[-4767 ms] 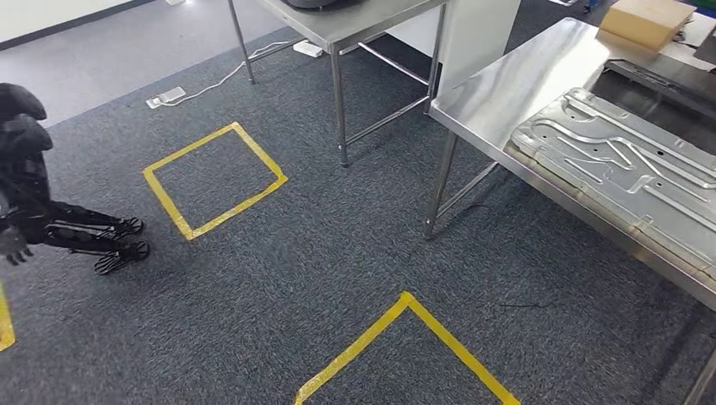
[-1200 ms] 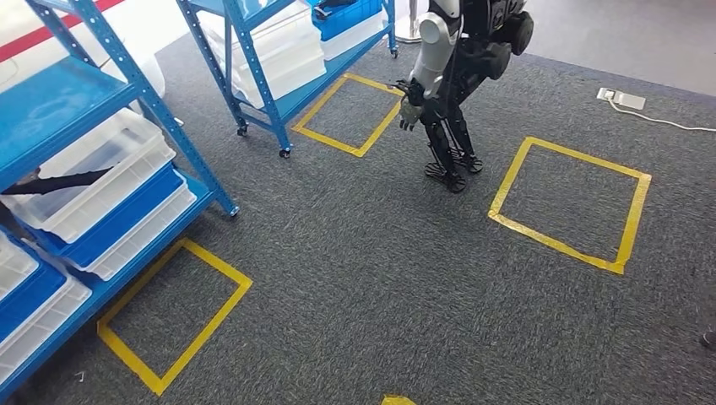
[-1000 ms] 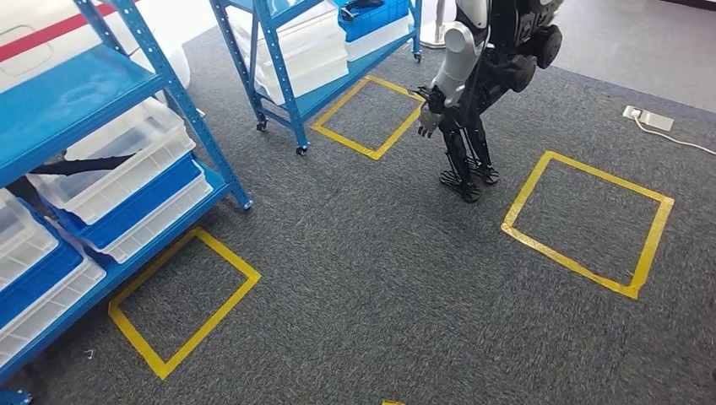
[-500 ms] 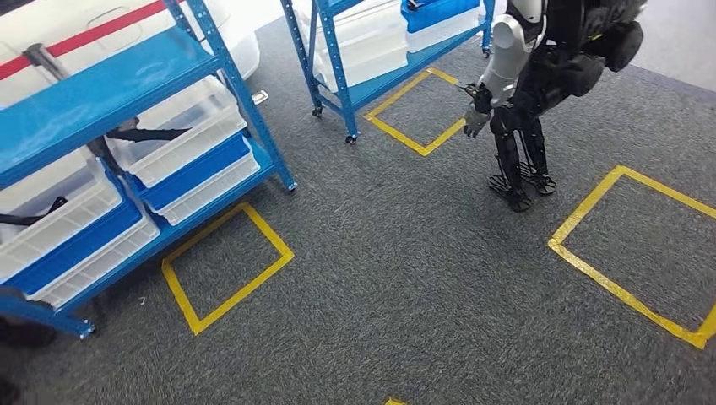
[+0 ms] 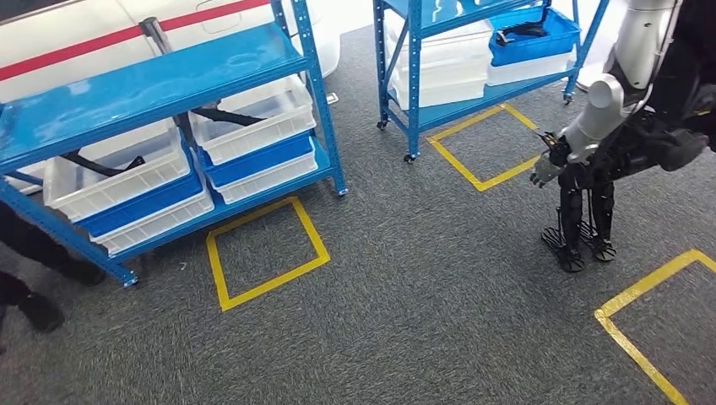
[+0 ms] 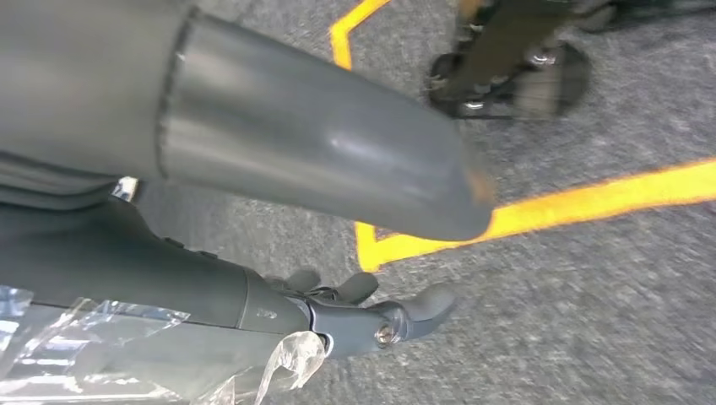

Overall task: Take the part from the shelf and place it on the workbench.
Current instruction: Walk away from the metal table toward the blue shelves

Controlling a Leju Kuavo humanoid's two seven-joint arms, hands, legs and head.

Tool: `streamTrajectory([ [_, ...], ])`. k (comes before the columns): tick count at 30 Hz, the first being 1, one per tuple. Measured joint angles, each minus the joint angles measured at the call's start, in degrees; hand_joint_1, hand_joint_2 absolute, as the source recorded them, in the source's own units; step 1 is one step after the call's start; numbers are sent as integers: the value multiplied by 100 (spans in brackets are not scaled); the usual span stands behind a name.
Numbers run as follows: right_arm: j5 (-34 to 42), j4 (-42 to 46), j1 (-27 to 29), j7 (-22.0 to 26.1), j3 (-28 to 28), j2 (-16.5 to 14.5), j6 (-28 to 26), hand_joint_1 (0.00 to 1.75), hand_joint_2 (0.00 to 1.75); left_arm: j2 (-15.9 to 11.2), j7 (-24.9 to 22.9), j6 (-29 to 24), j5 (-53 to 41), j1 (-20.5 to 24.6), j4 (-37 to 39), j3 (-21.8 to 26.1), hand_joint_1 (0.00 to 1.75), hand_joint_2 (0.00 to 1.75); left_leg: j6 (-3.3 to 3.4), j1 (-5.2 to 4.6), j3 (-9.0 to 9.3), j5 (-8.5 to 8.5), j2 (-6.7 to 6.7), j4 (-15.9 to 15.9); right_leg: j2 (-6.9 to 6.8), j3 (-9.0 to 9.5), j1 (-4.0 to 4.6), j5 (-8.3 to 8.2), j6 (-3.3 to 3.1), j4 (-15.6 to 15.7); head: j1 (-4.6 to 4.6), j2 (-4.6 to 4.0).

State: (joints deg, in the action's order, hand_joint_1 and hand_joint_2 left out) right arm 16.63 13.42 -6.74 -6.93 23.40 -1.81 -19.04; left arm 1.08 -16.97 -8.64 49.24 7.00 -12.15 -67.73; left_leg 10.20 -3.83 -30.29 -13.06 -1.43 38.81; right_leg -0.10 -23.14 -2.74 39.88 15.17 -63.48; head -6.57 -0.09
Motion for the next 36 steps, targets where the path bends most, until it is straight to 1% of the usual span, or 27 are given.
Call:
streamTrajectory([
  [2,0,0,-2,-1,1,58,-1,0,0,15,1,-2,3,-25,0,0,0,0,-140,129,-226,163,-185,310,46,260,-41,-159,137,312,8,0],
  [3,0,-2,5,-3,1,88,-1,0,0,16,1,-4,3,-32,0,0,0,0,-205,195,-393,195,-277,564,133,450,-68,-281,284,610,13,3],
  [4,1,0,-19,-8,1,83,0,0,0,-9,2,-12,3,-33,5,1,0,0,-265,224,-581,184,-371,848,270,568,-108,-340,369,851,59,8],
  [5,1,4,-39,-10,2,78,1,0,0,-26,6,-16,3,-25,7,4,0,0,-322,216,-762,170,-473,1109,400,633,-137,-352,346,1019,110,12],
  [6,1,14,-55,-9,2,70,2,0,0,-42,10,-19,3,-12,8,7,0,0,-376,173,-914,170,-568,1315,498,643,-158,-353,263,1120,166,16],
  [7,0,28,-85,-4,3,53,2,0,0,-62,15,-18,2,2,10,9,0,0,-430,103,-1032,207,-652,1455,529,640,-184,-384,98,1202,213,16],
  [9,1,48,-66,7,4,78,5,0,0,-54,16,4,1,-2,4,9,0,0,-526,-39,-1248,248,-688,1660,410,714,-208,-525,-139,1338,208,15],
  [10,3,51,-49,8,4,92,5,0,0,-50,8,20,2,-21,2,9,0,0,-552,-69,-1427,140,-573,1865,309,747,-198,-586,-240,1379,185,15],
  [12,10,50,-1,11,4,110,3,0,0,-23,-15,53,5,-45,-5,9,0,0,-551,-43,-1974,-320,-209,2658,122,772,-95,-682,-399,1457,155,15],
  [14,20,50,40,17,6,100,-1,0,0,-4,-27,78,4,-17,-6,9,0,0,-515,26,-2513,-687,9,3607,-27,758,7,-707,-460,1526,154,14],
  [15,25,50,53,18,6,108,-2,0,0,9,-27,86,4,-4,-7,10,0,0,-482,33,-2636,-721,43,3884,-99,770,40,-712,-475,1575,158,14],
  [17,32,50,60,22,7,129,-6,0,0,25,-28,95,3,-8,-7,11,0,0,-378,17,-2461,-475,61,3724,-226,891,65,-722,-497,1750,168,13],
  [19,33,50,61,28,7,149,-16,0,0,25,-29,110,3,-19,-7,11,0,0,-213,-65,-1907,-68,255,2866,-315,1160,74,-739,-577,2039,175,13],
  [21,33,49,67,34,7,164,-22,0,0,22,-32,128,-1,-14,-7,10,0,0,-115,-186,-1351,47,509,2180,-384,1436,117,-687,-718,2282,173,10],
  [22,35,49,63,35,7,173,-22,0,0,20,-33,135,-2,-14,-7,9,0,0,-125,-243,-1060,-20,572,1997,-422,1543,153,-622,-813,2344,170,8],
  [23,35,49,36,36,7,182,-22,0,0,24,-34,141,-3,-14,-8,8,0,0,-185,-241,-760,-163,532,1813,-473,1632,208,-540,-926,2376,169,7],
  [24,36,50,16,39,7,226,-27,0,0,52,-34,149,-2,-20,-17,8,0,0,-311,-192,-458,-334,413,1591,-506,1710,264,-445,-1015,2382,169,9],
  [25,32,55,-9,45,10,217,-31,0,0,59,-36,152,-2,-21,-21,7,0,0,-430,-111,-211,-473,288,1360,-470,1676,299,-335,-1029,2235,221,11],
  [26,31,58,-27,52,14,226,-35,0,0,64,-43,164,-3,-6,-22,6,0,0,-510,-20,-66,-601,158,1163,-389,1491,311,-208,-1003,1901,264,14],
  [27,32,61,-17,62,17,225,-38,0,0,68,-49,178,-4,3,-22,5,0,0,-551,33,11,-673,49,1073,-273,1157,292,-74,-931,1384,312,17],
  [29,44,57,12,74,22,218,-36,0,0,49,-61,210,-7,4,-13,3,0,0,-483,43,85,-749,-47,1039,-119,173,208,99,-832,102,354,18],
  [30,49,55,40,77,22,218,-36,0,0,53,-61,222,-6,-16,-13,2,0,0,-473,37,142,-797,-111,1040,-101,-254,182,46,-805,-312,358,18],
  [31,55,51,66,76,22,229,-36,0,0,54,-61,229,-5,-34,-13,2,0,0,-473,27,210,-847,-193,1040,-96,-581,166,-136,-781,-481,356,19],
  [32,59,50,92,74,22,233,-37,0,0,55,-60,235,-4,-43,-13,2,0,0,-470,14,290,-893,-288,1039,-92,-759,161,-481,-761,-319,356,20],
  [34,63,43,147,67,22,260,-38,0,0,65,-57,240,-4,-50,-14,2,0,0,-454,-5,443,-976,-458,1026,2,-782,171,-1325,-800,545,348,22],
  [35,63,37,156,63,22,266,-38,0,0,68,-55,244,-4,-48,-14,2,0,0,-451,-11,489,-1017,-527,1012,70,-722,174,-1607,-864,947,340,22],
  [36,64,31,161,62,22,277,-38,0,0,71,-52,247,-4,-45,-15,1,0,0,-451,1,509,-1051,-571,997,138,-664,189,-1735,-956,1195,328,23],
])
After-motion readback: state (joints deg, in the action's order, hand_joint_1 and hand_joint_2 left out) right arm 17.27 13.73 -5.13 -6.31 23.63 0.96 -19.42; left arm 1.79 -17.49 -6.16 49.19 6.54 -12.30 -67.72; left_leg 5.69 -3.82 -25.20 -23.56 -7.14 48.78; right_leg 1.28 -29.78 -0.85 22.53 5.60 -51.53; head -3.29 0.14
